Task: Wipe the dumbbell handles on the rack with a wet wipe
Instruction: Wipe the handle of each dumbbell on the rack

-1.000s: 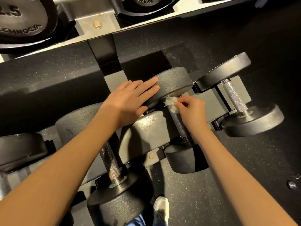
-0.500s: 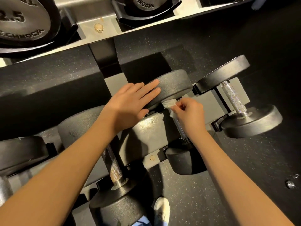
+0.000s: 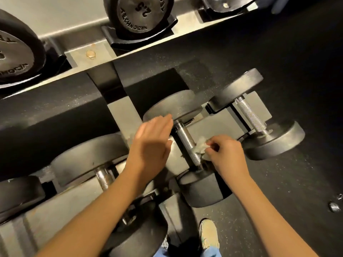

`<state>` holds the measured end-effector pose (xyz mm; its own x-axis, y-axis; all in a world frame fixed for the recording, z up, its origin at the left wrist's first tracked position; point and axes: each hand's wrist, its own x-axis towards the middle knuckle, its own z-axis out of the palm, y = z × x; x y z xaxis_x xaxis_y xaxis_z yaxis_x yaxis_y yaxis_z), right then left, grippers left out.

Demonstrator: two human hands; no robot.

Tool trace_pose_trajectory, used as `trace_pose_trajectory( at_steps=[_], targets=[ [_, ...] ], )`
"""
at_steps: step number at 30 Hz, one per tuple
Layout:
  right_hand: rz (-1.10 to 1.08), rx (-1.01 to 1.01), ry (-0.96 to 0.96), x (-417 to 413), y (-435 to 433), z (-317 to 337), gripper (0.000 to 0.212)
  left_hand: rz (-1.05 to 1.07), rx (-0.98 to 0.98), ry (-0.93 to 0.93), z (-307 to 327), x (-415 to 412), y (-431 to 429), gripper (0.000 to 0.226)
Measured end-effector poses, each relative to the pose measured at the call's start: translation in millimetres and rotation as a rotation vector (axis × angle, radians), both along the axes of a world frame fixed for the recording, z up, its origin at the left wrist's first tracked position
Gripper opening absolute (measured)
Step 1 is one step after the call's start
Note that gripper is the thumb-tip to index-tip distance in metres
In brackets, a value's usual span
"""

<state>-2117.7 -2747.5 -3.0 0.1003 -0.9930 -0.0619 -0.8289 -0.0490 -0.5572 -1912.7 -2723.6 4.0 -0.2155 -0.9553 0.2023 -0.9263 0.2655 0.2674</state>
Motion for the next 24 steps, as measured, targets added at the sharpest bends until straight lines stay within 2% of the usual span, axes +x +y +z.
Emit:
trace_pose_trajectory(
  at_steps=[4, 11, 16, 19, 24],
  targets=[
    [-0.031, -0.088, -0.033, -44.2, -7.9, 7.6, 0.012, -0.085, -0.017, 0.015, 1.2, -48.4, -4.8, 0.048],
    [-0.044, -0.156, 0.084, -110.8, -52.4, 18.8, 0.018, 0.013, 0.08, 0.127, -19.9, -114.3, -38.8, 0.047],
    [0.028, -0.137, 0.219, -132.1, -90.8, 13.5, 0.014, 0.042, 0.262, 0.09, -38.1, -128.6, -52.3, 0.039],
    [0.055, -0.084, 0.286, -137.0, -103.2, 4.4, 0.016, -0.013, 0.264, -0.015, -50.2, -120.0, -45.3, 0.026],
    [0.094, -0.126, 0.261, -136.8, -117.4, -2.1, 0.013, -0.06, 0.278, -0.198, -59.0, -112.3, -52.4, 0.057]
  ],
)
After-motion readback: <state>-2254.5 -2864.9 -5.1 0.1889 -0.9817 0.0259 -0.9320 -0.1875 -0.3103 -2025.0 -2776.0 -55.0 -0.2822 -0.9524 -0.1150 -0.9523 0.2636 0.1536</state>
